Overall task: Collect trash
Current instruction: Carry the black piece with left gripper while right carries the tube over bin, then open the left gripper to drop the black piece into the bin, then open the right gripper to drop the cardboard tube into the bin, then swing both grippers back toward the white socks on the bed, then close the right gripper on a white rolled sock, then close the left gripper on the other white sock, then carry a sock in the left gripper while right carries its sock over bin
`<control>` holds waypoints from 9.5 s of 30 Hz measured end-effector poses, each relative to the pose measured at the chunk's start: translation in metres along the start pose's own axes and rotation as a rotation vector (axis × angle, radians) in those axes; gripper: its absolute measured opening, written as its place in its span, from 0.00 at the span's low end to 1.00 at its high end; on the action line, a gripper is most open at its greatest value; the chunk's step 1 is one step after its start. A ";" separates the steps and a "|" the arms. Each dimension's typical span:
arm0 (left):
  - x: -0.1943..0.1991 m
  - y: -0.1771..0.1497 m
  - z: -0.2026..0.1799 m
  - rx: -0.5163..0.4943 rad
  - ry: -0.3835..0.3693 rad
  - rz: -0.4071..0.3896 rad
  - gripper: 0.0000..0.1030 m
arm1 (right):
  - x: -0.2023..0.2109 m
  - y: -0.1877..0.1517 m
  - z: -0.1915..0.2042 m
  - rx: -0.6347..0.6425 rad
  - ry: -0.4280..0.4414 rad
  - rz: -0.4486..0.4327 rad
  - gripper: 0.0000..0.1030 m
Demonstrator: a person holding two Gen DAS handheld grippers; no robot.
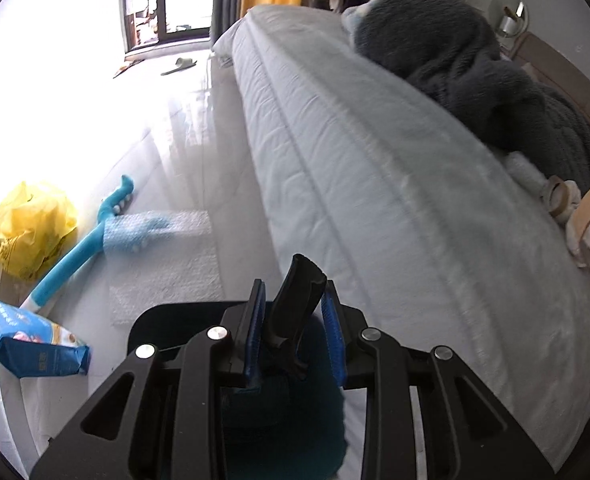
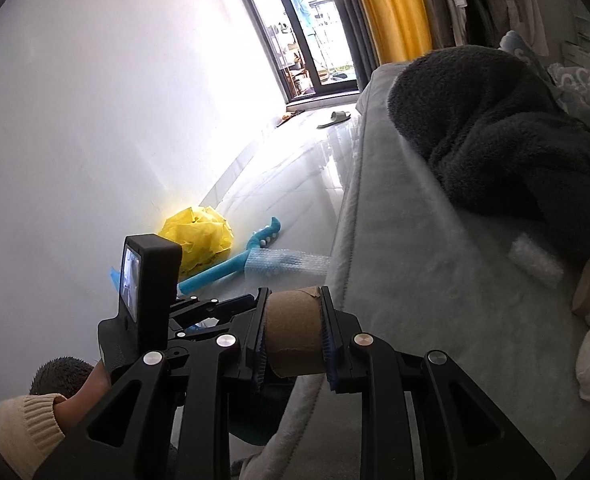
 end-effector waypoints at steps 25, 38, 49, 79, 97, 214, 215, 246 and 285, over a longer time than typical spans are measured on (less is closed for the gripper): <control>-0.021 -0.095 0.095 0.201 -0.071 0.253 0.58 | -0.089 -0.022 0.086 0.091 0.032 0.155 0.22; 0.022 -0.098 0.138 0.218 0.016 0.156 0.69 | -0.157 -0.070 0.066 0.044 -0.050 0.333 0.22; 0.048 -0.090 0.161 0.252 0.011 0.055 0.71 | -0.195 -0.103 0.061 0.083 -0.128 0.442 0.22; 0.153 0.007 0.125 0.143 0.023 -0.353 0.73 | -0.196 -0.122 0.045 0.075 -0.204 0.488 0.56; 0.172 0.061 0.049 0.039 -0.023 -0.460 0.74 | -0.101 -0.037 0.047 0.113 -0.099 0.105 0.68; -0.033 0.186 -0.351 -0.543 -0.327 -0.283 0.21 | 0.147 -0.025 -0.275 -0.221 -0.293 -0.133 0.31; -0.027 0.186 -0.348 -0.527 -0.337 -0.290 0.21 | 0.146 -0.024 -0.271 -0.214 -0.293 -0.134 0.31; 0.033 0.095 -0.233 -0.313 -0.421 -0.198 0.20 | 0.112 0.003 -0.193 -0.206 -0.254 -0.145 0.31; 0.033 -0.012 0.035 0.009 -0.072 0.005 0.14 | -0.037 -0.001 0.042 0.106 -0.024 0.039 0.31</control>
Point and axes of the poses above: each gripper's, at about its wrist camera, not at the fingertips, and x roughly against the way its jaws point, z to its left, y to its top, the point moved 6 cm from there along -x, roughly the way its jaws point, and after that the axes turned 15 degrees about -x, right-handed, at the moved point
